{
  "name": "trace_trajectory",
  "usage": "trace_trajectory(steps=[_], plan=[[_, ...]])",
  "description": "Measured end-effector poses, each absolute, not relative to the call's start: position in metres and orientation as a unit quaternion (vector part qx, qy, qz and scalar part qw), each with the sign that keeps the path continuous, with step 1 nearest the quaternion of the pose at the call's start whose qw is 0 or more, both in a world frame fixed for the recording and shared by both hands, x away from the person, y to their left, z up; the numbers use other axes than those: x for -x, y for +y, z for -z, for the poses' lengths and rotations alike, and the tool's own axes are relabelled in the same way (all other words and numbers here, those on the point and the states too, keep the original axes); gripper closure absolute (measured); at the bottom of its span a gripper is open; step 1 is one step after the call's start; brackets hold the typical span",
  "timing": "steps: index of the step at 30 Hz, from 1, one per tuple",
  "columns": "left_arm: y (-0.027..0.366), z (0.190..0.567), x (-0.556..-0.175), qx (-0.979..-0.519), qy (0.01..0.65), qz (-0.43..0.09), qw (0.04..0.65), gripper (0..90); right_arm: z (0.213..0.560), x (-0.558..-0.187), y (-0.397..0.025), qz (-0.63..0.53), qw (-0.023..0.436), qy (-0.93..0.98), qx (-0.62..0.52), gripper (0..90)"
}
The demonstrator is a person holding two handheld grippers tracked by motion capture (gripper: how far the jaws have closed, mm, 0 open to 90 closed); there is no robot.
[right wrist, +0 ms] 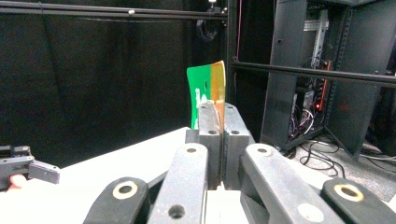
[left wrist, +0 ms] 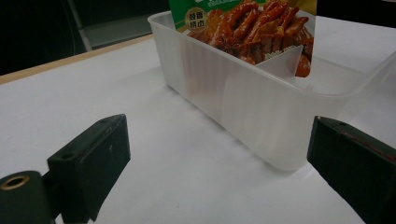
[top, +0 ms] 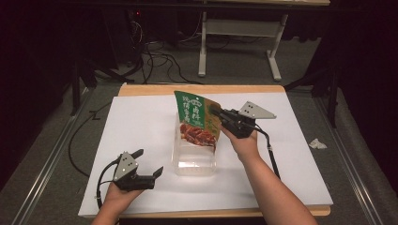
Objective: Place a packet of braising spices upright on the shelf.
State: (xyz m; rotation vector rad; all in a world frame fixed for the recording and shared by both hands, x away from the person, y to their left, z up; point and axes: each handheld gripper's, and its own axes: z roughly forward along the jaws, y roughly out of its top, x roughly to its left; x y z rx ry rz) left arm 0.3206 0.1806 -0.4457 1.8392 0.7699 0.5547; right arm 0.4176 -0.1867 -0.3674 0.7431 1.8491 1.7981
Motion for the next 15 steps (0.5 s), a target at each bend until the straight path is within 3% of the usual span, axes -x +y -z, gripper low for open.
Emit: trace_trajectory(steps=[8, 15], plan=[[0.1807, 0.4456, -0.3208, -0.766, 0.319, -0.229, 0.509, 6.6, 0.3661, -0.4189, -0.1854, -0.641, 0.227, 0.679, -0.277, 86.2], [0.1811, 0.4457, -0.3205, -0.765, 0.319, -0.229, 0.511, 6.6, 0.3656, -0.4229, -0.1819, -0.627, 0.215, 0.694, -0.281, 72.5]])
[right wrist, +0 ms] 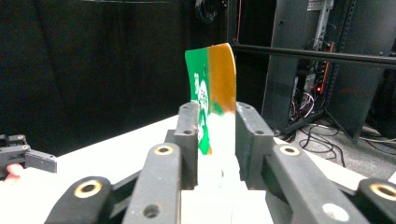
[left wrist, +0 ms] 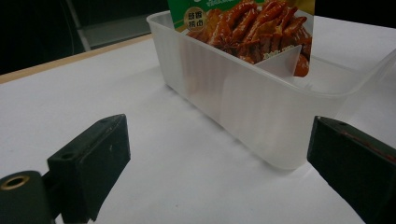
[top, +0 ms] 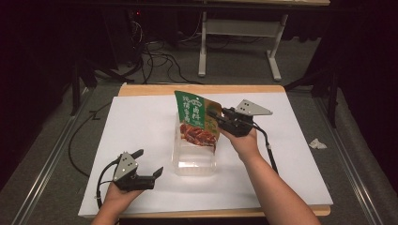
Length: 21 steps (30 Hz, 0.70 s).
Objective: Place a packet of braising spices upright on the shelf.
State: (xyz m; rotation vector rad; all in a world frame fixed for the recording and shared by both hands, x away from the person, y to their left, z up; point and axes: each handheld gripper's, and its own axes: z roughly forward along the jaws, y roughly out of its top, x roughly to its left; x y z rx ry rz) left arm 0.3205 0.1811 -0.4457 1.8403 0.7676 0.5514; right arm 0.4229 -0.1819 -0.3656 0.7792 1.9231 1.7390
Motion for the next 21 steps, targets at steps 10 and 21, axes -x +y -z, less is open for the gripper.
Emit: trace_trajectory(steps=[10, 21], plan=[[0.1825, 0.4452, -0.3207, -0.765, 0.319, -0.230, 0.511, 6.6, 0.3650, -0.4247, -0.1813, -0.619, 0.213, 0.700, -0.285, 59.4], [0.1816, 0.4456, -0.3207, -0.765, 0.319, -0.230, 0.510, 6.6, 0.3609, -0.4280, -0.1844, -0.616, 0.178, 0.710, -0.289, 31.6]])
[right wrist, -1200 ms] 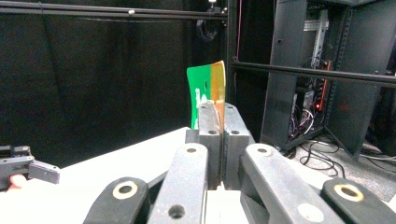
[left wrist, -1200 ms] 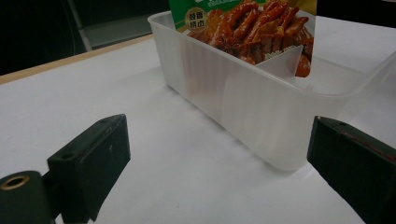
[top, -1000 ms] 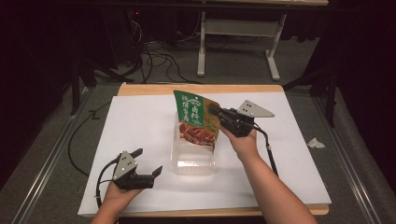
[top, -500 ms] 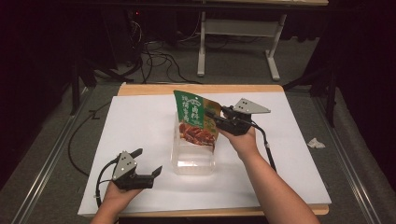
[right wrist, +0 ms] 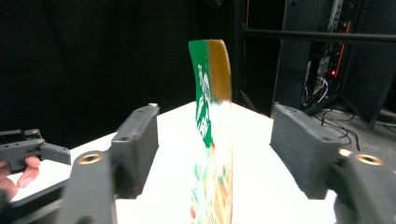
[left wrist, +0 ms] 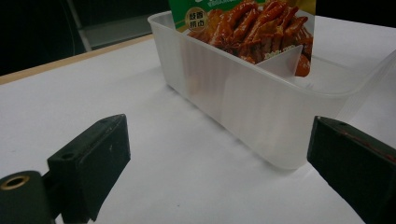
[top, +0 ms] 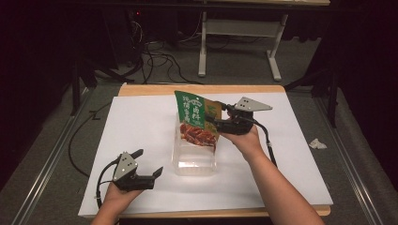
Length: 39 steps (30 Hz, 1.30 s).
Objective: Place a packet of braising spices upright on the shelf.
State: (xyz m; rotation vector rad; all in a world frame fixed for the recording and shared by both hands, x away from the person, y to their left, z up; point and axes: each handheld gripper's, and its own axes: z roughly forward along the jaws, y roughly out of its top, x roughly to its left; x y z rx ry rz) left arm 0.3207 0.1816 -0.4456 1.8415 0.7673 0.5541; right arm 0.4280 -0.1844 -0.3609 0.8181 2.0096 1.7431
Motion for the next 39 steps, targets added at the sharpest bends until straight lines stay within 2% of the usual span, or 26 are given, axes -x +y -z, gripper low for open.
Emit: trace_trajectory(steps=[2, 8, 21, 27, 39], plan=[[0.182, 0.446, -0.321, -0.765, 0.319, -0.230, 0.510, 6.6, 0.361, -0.428, -0.185, -0.610, 0.181, 0.713, -0.295, 25.7], [0.182, 0.445, -0.320, -0.765, 0.319, -0.230, 0.509, 6.6, 0.357, -0.423, -0.190, -0.607, 0.180, 0.714, -0.297, 16.9], [0.182, 0.446, -0.321, -0.765, 0.319, -0.230, 0.510, 6.6, 0.354, -0.397, -0.218, -0.590, 0.206, 0.715, -0.312, 16.2], [0.180, 0.446, -0.321, -0.767, 0.318, -0.227, 0.509, 6.6, 0.364, -0.380, -0.253, -0.570, 0.219, 0.715, -0.340, 16.1], [0.177, 0.448, -0.322, -0.773, 0.316, -0.221, 0.503, 6.6, 0.397, -0.318, -0.338, -0.534, 0.274, 0.697, -0.392, 14.5]])
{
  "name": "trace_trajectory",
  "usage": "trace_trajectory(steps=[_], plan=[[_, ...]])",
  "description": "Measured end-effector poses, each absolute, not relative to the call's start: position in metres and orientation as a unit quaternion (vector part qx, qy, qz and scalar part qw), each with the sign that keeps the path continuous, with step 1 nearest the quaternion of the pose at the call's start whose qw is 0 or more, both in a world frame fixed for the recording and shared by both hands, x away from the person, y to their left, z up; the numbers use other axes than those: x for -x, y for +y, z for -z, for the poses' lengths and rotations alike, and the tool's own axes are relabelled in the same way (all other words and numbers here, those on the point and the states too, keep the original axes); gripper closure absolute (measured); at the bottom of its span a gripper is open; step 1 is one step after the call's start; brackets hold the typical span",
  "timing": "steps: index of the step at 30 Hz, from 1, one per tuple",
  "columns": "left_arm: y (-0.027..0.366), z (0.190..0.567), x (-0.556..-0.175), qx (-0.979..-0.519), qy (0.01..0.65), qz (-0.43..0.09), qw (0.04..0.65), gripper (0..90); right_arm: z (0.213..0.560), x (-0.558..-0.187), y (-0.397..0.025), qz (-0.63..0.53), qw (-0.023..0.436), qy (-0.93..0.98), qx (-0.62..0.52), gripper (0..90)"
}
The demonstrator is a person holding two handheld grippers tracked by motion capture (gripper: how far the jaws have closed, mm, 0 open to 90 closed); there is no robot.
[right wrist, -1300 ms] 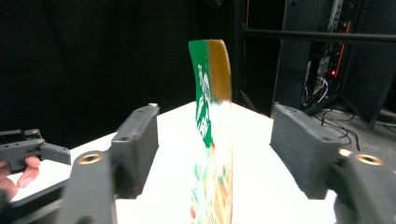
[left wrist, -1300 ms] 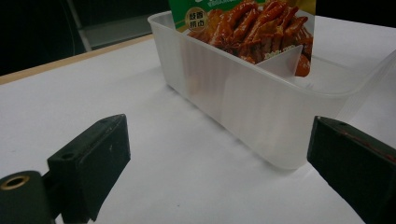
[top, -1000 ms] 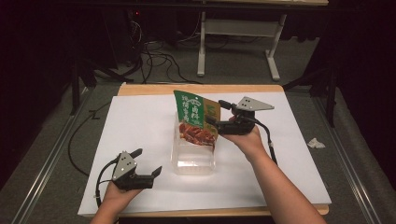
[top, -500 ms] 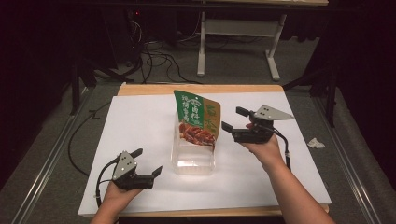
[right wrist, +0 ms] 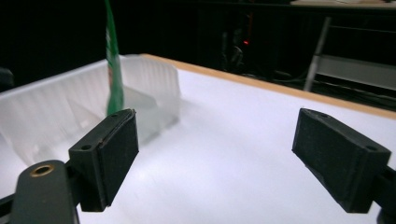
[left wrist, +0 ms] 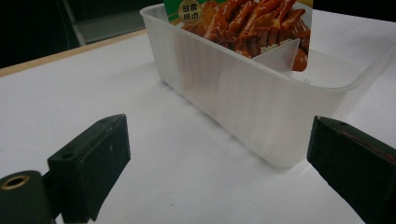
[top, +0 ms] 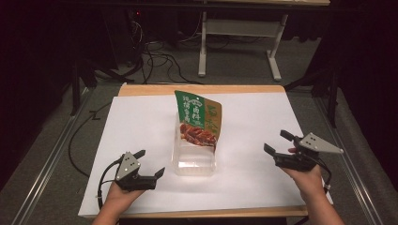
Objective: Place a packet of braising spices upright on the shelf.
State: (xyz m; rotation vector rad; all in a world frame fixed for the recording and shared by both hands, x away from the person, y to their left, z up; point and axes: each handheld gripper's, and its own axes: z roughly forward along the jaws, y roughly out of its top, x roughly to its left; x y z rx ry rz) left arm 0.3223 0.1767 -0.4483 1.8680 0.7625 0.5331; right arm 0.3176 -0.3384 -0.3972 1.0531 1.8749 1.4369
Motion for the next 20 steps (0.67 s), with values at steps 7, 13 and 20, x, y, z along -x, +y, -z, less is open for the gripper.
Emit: trace_trajectory(steps=[7, 13, 20], plan=[[0.176, 0.449, -0.323, -0.774, 0.315, -0.221, 0.502, 6.7, 0.425, -0.293, -0.358, -0.500, 0.282, 0.708, -0.412, 9.6], [0.173, 0.450, -0.324, -0.775, 0.319, -0.219, 0.499, 6.7, 0.427, -0.300, -0.354, -0.496, 0.278, 0.709, -0.417, 5.0], [0.175, 0.449, -0.323, -0.776, 0.316, -0.220, 0.500, 6.7, 0.429, -0.300, -0.357, -0.499, 0.276, 0.706, -0.421, 5.1]])
